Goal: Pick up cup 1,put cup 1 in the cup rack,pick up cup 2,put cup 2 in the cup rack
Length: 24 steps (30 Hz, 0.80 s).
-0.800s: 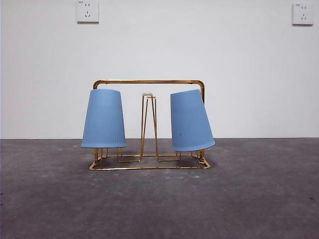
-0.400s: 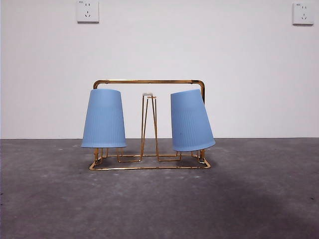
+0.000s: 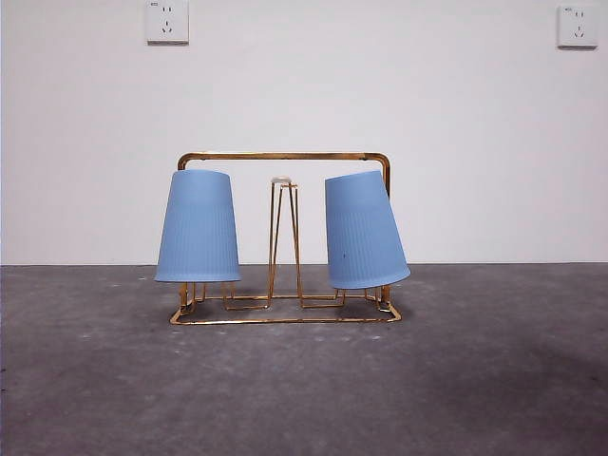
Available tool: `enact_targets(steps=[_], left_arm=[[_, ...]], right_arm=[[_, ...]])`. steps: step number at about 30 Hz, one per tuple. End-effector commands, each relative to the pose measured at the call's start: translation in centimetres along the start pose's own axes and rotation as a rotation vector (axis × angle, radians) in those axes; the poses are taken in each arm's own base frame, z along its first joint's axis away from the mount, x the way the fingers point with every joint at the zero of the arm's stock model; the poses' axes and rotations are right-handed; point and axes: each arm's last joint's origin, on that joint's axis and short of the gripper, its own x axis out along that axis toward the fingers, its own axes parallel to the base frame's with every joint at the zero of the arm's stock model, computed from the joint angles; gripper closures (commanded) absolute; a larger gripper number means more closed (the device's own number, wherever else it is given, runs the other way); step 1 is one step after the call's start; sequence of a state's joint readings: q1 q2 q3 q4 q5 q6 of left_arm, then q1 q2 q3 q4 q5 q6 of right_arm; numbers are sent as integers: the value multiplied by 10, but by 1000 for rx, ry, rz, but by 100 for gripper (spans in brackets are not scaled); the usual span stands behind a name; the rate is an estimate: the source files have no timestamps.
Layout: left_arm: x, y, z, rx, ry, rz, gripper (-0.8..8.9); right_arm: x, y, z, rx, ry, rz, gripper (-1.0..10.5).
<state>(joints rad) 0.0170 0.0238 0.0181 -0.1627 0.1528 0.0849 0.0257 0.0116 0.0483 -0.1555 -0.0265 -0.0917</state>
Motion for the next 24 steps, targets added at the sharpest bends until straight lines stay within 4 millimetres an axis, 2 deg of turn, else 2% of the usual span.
enact_targets(steps=[1, 24], left_arm=[[1, 0, -3, -7, 2, -3, 817], [1, 0, -3, -7, 2, -3, 817]], right_arm=[[3, 1, -12, 45, 44, 0, 945], [3, 0, -14, 43, 60, -33, 945]])
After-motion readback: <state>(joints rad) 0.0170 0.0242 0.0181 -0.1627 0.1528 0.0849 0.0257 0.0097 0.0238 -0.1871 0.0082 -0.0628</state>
